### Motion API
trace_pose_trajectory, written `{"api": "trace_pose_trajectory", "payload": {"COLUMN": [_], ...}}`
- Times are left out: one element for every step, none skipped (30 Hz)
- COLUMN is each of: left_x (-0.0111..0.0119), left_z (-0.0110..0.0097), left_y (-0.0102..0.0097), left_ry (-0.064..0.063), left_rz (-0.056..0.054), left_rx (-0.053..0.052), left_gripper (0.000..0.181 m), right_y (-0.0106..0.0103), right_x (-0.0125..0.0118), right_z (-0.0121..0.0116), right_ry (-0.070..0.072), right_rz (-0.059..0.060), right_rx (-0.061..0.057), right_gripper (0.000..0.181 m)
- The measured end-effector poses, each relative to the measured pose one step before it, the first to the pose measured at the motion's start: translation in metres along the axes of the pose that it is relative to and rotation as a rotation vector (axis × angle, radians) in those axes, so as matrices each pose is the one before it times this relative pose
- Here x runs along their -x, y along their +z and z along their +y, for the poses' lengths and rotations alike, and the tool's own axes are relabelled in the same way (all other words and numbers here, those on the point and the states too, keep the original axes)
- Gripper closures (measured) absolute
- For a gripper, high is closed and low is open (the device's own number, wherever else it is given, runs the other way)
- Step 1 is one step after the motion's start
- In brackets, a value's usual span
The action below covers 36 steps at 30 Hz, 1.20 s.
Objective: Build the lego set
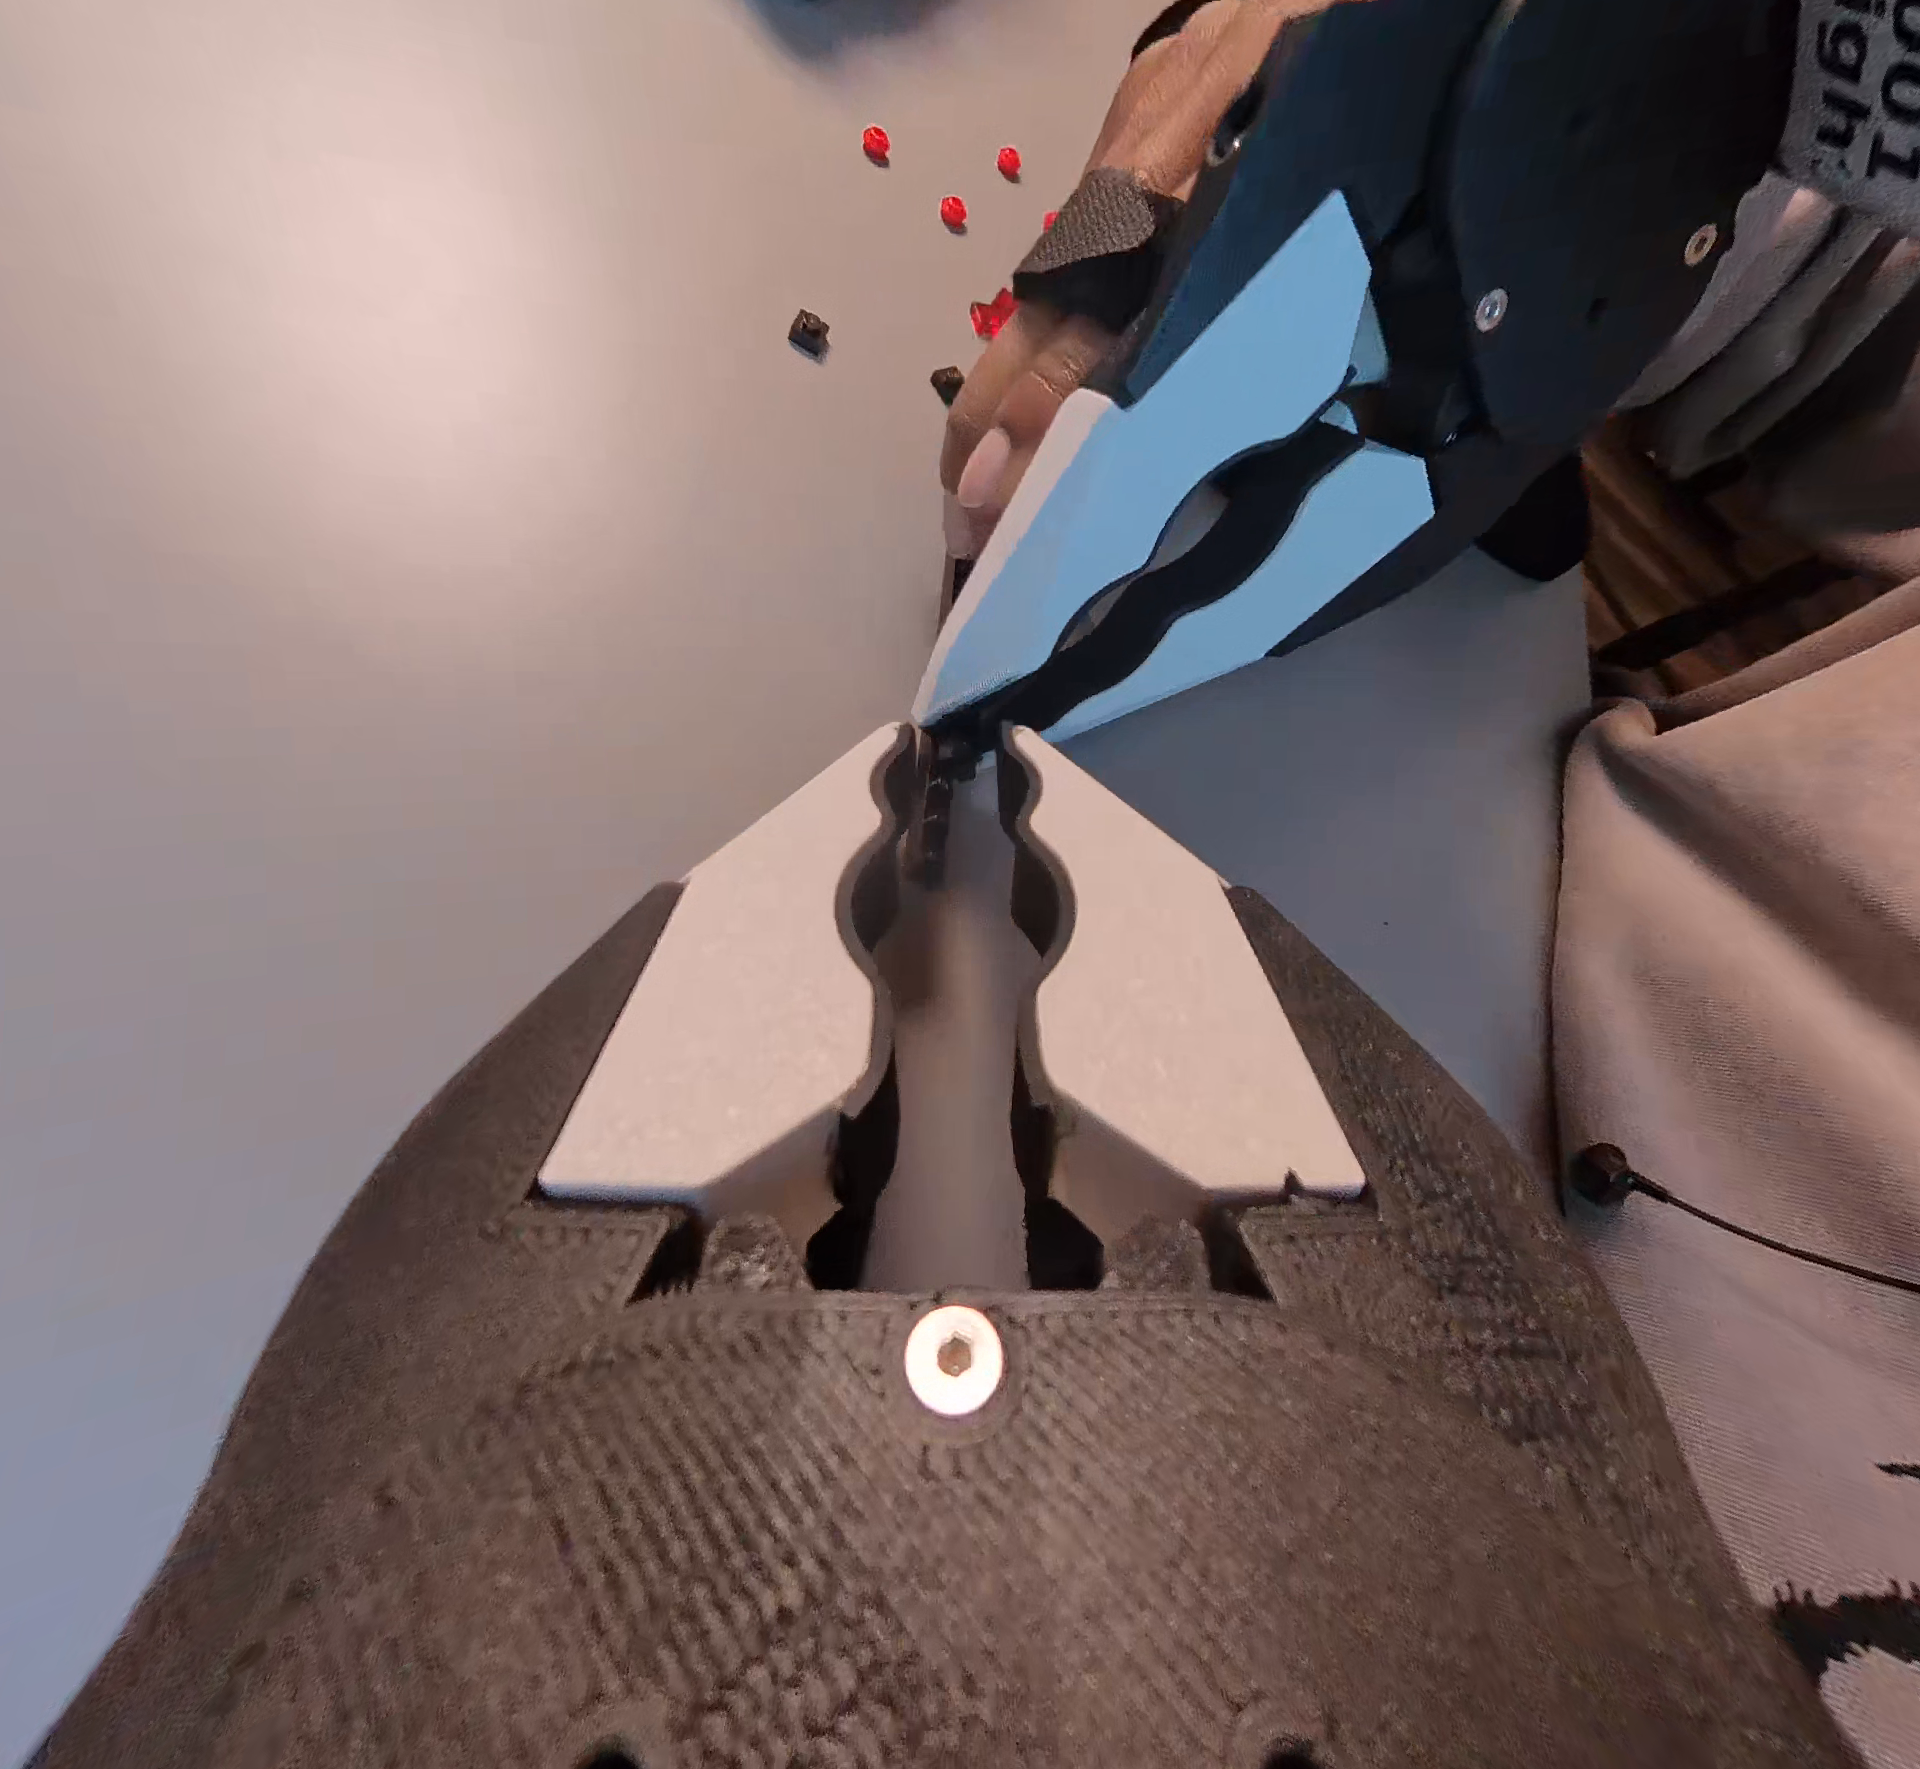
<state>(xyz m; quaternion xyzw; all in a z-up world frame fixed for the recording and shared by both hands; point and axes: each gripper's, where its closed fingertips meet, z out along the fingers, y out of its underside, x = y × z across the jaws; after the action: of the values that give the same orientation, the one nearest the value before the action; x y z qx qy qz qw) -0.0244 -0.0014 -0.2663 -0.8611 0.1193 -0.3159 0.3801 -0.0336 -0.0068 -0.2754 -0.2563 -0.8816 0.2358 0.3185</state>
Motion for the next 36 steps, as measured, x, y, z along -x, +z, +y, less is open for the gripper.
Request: {"api": "trace_pose_trajectory", "payload": {"left_x": [-0.00079,0.00048,0.00027,-0.00021,0.00004,-0.00025,-0.00034,-0.00026,-0.00040,-0.00033,-0.00012,-0.00071,-0.00096,-0.00042,-0.00026,-0.00044,-0.00031,0.00008,0.00006,0.00022,0.00136,0.00125,0.00006,-0.00005,0.00011,0.00004,-0.00084,-0.00079,-0.00055,-0.00008,0.00010,-0.00013,-0.00121,-0.00072,-0.00083,-0.00094], "left_z": [-0.00045,-0.00098,-0.00062,-0.00066,-0.00107,-0.00099,-0.00147,-0.00197,-0.00248,-0.00229,-0.00284,-0.00335,-0.00151,-0.00086,-0.00125,-0.00145,-0.00088,-0.00110,-0.00158,-0.00122,-0.00130,-0.00034,0.00001,0.00016,0.00050,0.00101,0.00090,0.00051,0.00033,0.00002,-0.00012,-0.00069,-0.00011,-0.00067,-0.00055,-0.00085], "left_y": [0.00088,0.00052,0.00033,0.00030,0.00004,0.00005,-0.00028,-0.00049,-0.00051,-0.00046,-0.00092,-0.00126,-0.00043,0.00035,0.00036,0.00017,0.00035,0.00045,0.00003,-0.00024,-0.00040,-0.00053,-0.00044,-0.00044,-0.00014,0.00003,0.00048,0.00075,0.00082,0.00075,0.00038,0.00007,-0.00006,-0.00031,-0.00047,-0.00072], "left_ry": [-0.0179,-0.0140,-0.0103,-0.0132,-0.0146,-0.0139,-0.0050,-0.0003,0.0010,0.0031,0.0120,0.0158,0.0151,0.0145,0.0059,0.0108,0.0073,0.0005,-0.0052,-0.0042,-0.0059,-0.0034,-0.0066,-0.0096,-0.0067,-0.0054,-0.0065,-0.0080,-0.0051,-0.0037,-0.0035,-0.0071,-0.0014,0.0017,0.0094,0.0155], "left_rz": [0.0099,0.0002,0.0014,0.0043,0.0033,0.0052,0.0022,-0.0006,-0.0014,-0.0015,-0.0035,-0.0024,-0.0020,-0.0059,-0.0076,-0.0076,-0.0068,-0.0044,-0.0009,0.0002,-0.0072,-0.0044,0.0036,0.0041,0.0024,0.0023,0.0067,0.0060,0.0041,0.0003,0.0003,0.0025,0.0091,0.0033,0.0007,-0.0013], "left_rx": [-0.0032,-0.0067,-0.0046,-0.0042,-0.0087,-0.0080,-0.0107,-0.0133,-0.0168,-0.0135,-0.0156,-0.0177,-0.0061,-0.0053,-0.0080,-0.0063,-0.0031,-0.0078,-0.0121,-0.0074,-0.0076,-0.0021,-0.0023,-0.0021,0.0009,0.0043,0.0043,0.0010,0.0020,0.0001,-0.0007,-0.0041,-0.0014,-0.0040,-0.0026,-0.0030], "left_gripper": [0.170,0.173,0.174,0.174,0.174,0.175,0.175,0.176,0.176,0.177,0.177,0.178,0.178,0.178,0.178,0.178,0.178,0.178,0.178,0.176,0.168,0.164,0.163,0.162,0.161,0.160,0.160,0.161,0.162,0.165,0.168,0.172,0.173,0.174,0.174,0.174], "right_y": [-0.00032,-0.00057,-0.00067,-0.00052,-0.00069,-0.00078,-0.00067,-0.00092,-0.00097,-0.00092,-0.00110,-0.00126,-0.00118,-0.00080,-0.00063,-0.00073,-0.00048,-0.00042,-0.00053,-0.00049,-0.00014,-0.00018,-0.00019,0.00008,-0.00015,-0.00015,-0.00015,-0.00043,-0.00016,0.00017,-0.00032,-0.00018,-0.00043,-0.00043,-0.00062,-0.00072], "right_x": [-0.00025,-0.00025,-0.00008,-0.00024,-0.00100,-0.00086,-0.00114,-0.00184,-0.00240,-0.00229,-0.00277,-0.00393,-0.00172,-0.00082,-0.00130,-0.00142,-0.00096,-0.00083,-0.00158,-0.00085,-0.00075,-0.00061,-0.00039,0.00030,-0.00085,-0.00042,-0.00002,-0.00063,-0.00061,0.00012,-0.00096,-0.00029,-0.00018,-0.00063,-0.00068,-0.00100], "right_z": [0.00044,0.00018,-0.00043,0.00013,0.00021,0.00008,-0.00016,-0.00030,-0.00013,-0.00033,-0.00039,-0.00076,-0.00055,0.00018,0.00060,0.00025,0.00044,0.00081,0.00060,0.00042,0.00076,0.00061,0.00013,0.00065,0.00022,0.00017,-0.00026,-0.00099,-0.00060,-0.00007,-0.00087,-0.00023,-0.00049,-0.00046,-0.00068,-0.00093], "right_ry": [-0.0098,-0.0129,-0.0009,-0.0026,-0.0101,-0.0111,-0.0084,-0.0094,-0.0079,-0.0078,-0.0125,-0.0244,-0.0280,-0.0223,-0.0162,-0.0133,-0.0097,-0.0106,-0.0080,-0.0087,-0.0059,-0.0056,-0.0022,0.0010,-0.0023,-0.0024,-0.0016,-0.0028,-0.0023,-0.0029,-0.0020,-0.0020,-0.0006,-0.0017,-0.0066,-0.0019], "right_rz": [0.0183,0.0171,0.0125,0.0124,0.0190,0.0187,0.0211,0.0264,0.0302,0.0284,0.0355,0.0494,0.0325,0.0225,0.0219,0.0209,0.0127,0.0084,0.0134,0.0081,0.0069,0.0058,0.0041,-0.0012,0.0080,0.0043,0.0013,0.0053,0.0047,-0.0003,0.0071,0.0034,0.0019,0.0055,0.0053,0.0075], "right_rx": [0.0026,-0.0019,-0.0049,-0.0015,-0.0008,-0.0005,0.0000,-0.0002,0.0015,0.0015,0.0006,-0.0033,0.0020,0.0094,0.0078,0.0010,0.0013,0.0040,0.0002,-0.0004,0.0023,0.0022,-0.0019,0.0020,-0.0008,-0.0001,-0.0013,-0.0043,-0.0011,0.0025,-0.0046,0.0004,-0.0017,-0.0011,-0.0020,-0.0026], "right_gripper": [0.176,0.176,0.176,0.176,0.176,0.176,0.176,0.176,0.176,0.176,0.176,0.176,0.176,0.176,0.176,0.176,0.176,0.176,0.176,0.176,0.176,0.176,0.176,0.176,0.176,0.176,0.176,0.176,0.176,0.176,0.176,0.176,0.176,0.176,0.176,0.176]}}
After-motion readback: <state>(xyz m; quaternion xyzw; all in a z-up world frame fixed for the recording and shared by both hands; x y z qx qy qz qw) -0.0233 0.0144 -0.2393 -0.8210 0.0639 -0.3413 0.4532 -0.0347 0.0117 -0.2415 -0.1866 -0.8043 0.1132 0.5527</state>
